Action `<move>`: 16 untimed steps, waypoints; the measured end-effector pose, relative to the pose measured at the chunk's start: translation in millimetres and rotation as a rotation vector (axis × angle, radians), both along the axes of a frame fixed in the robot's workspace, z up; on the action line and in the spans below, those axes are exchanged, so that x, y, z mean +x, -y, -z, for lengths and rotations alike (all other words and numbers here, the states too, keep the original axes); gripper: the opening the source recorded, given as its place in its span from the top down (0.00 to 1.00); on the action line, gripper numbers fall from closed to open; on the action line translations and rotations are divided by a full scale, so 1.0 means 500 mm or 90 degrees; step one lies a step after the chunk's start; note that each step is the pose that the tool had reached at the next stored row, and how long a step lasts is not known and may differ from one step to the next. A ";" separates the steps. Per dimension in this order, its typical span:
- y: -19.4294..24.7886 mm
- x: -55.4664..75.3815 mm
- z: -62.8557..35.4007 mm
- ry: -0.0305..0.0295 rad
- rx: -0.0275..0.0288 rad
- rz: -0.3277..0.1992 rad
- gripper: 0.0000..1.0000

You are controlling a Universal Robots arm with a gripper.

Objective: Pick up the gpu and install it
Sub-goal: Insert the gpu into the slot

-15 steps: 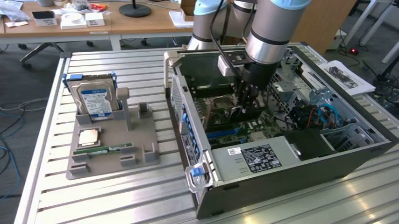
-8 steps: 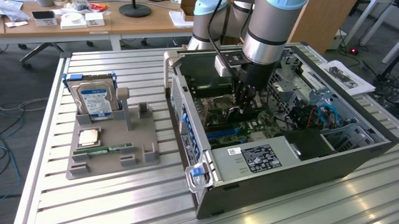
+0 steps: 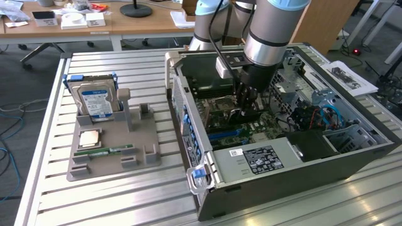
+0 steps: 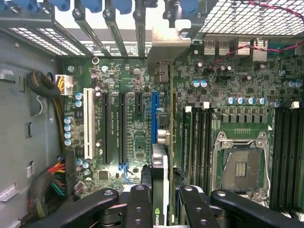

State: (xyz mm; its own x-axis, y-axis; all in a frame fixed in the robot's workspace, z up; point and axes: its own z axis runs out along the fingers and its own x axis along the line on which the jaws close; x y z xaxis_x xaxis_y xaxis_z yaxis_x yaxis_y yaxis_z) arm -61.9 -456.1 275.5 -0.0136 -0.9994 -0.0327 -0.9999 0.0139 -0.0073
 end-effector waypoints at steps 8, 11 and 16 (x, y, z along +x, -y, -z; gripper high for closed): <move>0.0003 -0.008 0.008 0.0006 -0.0001 0.000 0.73; 0.0002 -0.010 0.010 0.0006 -0.0001 0.000 0.73; 0.0001 -0.011 0.014 0.0007 0.0001 0.000 0.73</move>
State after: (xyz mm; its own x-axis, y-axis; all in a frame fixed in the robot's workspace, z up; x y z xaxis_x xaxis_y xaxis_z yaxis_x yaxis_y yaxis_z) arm -67.6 -456.1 268.7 -0.0134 -0.9994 -0.0329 -0.9999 0.0137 -0.0084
